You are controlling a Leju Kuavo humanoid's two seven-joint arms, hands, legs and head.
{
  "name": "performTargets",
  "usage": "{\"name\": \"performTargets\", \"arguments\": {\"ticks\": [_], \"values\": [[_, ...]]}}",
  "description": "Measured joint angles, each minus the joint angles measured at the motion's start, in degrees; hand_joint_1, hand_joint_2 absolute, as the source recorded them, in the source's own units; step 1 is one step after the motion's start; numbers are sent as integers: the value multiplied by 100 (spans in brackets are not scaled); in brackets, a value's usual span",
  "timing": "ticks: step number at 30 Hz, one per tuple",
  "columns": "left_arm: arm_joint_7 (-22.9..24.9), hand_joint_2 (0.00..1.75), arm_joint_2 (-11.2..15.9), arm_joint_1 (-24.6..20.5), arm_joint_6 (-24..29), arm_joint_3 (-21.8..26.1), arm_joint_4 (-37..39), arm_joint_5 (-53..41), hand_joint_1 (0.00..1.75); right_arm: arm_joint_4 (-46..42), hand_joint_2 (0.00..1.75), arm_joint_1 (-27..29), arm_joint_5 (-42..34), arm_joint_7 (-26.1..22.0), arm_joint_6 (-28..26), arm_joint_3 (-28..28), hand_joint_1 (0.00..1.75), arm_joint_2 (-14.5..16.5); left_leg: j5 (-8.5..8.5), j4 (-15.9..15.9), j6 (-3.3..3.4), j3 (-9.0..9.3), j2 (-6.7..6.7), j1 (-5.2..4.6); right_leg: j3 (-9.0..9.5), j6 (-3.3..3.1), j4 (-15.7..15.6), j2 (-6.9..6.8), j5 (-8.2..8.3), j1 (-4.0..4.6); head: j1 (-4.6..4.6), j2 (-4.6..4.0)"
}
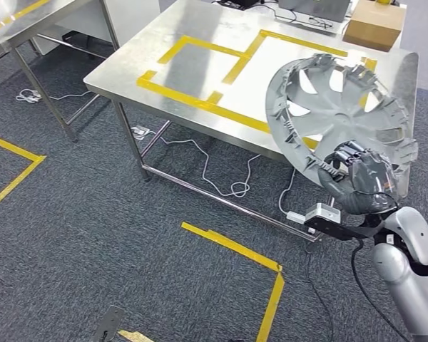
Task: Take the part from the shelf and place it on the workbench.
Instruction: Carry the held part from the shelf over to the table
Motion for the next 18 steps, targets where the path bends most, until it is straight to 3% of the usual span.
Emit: {"name": "performTargets", "arguments": {"ticks": [2,3,8,10,12,13,14,15,17,18], "values": [[2,175,-4,-4,2,-8,0,-3,0,45,175,-14,19,9,-1,62,175,-1,-94,23,-51,99,-5,0,290,9,-716,-22,462,-6,4,-1],[5,175,-5,-8,3,-9,0,-3,0,67,175,-24,27,11,-1,93,175,-1,-130,44,-82,119,-9,-7,428,-15,-995,-31,541,-1,7,0],[16,175,-2,-19,5,-12,-1,-3,0,153,175,-14,59,39,-2,208,175,-2,-247,176,-200,79,-3,-15,591,-212,-1195,-6,422,8,-26,-1],[16,175,-1,-28,6,-13,-2,-5,0,178,175,-8,84,74,-5,240,175,-1,-466,663,-264,-157,2,0,652,-279,-1210,-16,383,-8,-50,0],[17,175,-2,-19,5,-14,-2,-7,0,215,175,5,123,89,-13,270,175,1,-701,1419,-297,-587,3,13,691,-315,-1210,-18,343,-2,-62,-1],[19,175,-2,-10,5,-14,-2,-8,0,232,175,16,143,89,-16,286,175,1,-719,1665,-297,-755,3,15,715,-320,-1210,-12,322,2,-62,0],[20,175,-2,-2,5,-14,-2,-9,0,245,175,26,156,90,-18,302,175,1,-619,1702,-284,-828,3,14,748,-320,-1210,-2,297,7,-63,-1],[20,175,-2,2,5,-14,-2,-10,0,253,175,36,165,90,-19,317,175,1,-413,1525,-256,-798,3,10,790,-318,-1210,8,271,15,-63,-1],[21,175,3,1,5,-14,-2,-13,0,261,175,48,170,92,-21,343,175,1,66,818,-160,-543,1,-14,879,-303,-1216,23,211,32,-57,-1],[22,175,5,0,6,-14,-2,-13,0,267,175,52,172,93,-22,353,175,1,197,514,-115,-420,0,-33,905,-288,-1219,29,187,39,-51,0]]}}
